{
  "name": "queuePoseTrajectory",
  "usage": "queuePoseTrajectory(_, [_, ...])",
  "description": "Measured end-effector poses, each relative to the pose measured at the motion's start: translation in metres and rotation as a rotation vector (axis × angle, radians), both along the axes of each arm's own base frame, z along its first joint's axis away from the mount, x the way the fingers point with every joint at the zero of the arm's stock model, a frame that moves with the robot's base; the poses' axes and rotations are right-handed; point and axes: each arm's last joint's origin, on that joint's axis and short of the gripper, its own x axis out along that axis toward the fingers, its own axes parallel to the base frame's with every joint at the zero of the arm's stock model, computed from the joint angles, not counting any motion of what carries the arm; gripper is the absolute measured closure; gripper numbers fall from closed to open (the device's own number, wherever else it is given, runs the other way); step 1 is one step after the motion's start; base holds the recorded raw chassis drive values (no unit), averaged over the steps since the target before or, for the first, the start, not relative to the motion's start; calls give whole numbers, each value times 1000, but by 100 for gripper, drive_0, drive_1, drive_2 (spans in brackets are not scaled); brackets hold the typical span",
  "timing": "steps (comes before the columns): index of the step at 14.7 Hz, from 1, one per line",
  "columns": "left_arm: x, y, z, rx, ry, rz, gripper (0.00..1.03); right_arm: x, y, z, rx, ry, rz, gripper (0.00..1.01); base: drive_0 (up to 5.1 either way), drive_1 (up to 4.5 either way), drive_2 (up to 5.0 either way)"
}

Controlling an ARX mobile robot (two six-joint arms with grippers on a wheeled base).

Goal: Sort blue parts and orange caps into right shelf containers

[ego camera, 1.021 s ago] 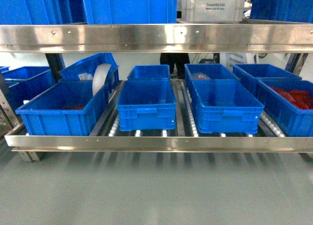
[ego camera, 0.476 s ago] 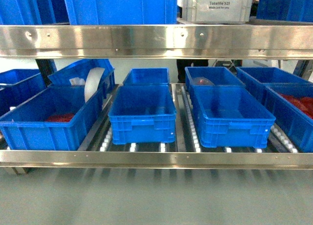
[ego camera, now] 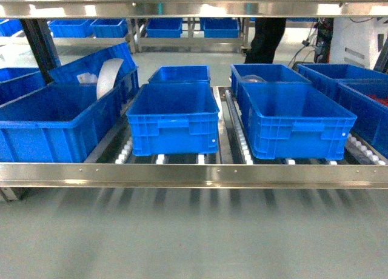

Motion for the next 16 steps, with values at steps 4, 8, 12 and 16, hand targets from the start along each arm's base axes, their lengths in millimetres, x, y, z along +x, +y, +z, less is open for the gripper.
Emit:
queuePoseTrajectory(4, [0, 0, 0, 0, -2, 0, 59, 0, 0, 0, 0, -2, 0, 58, 0, 0, 0])
queuePoseTrajectory(8, [0, 1, 0, 1, -2, 3, 59, 0, 0, 0, 1, 0, 2, 58, 0, 0, 0])
queuePoseTrajectory(12, [0, 0, 1, 1, -6, 1, 59, 0, 0, 0, 0, 0, -1, 58, 79, 46, -123])
queuePoseTrajectory(16, [0, 0, -1, 0, 2, -3, 59, 0, 0, -1, 0, 7, 0, 58, 307, 195, -492])
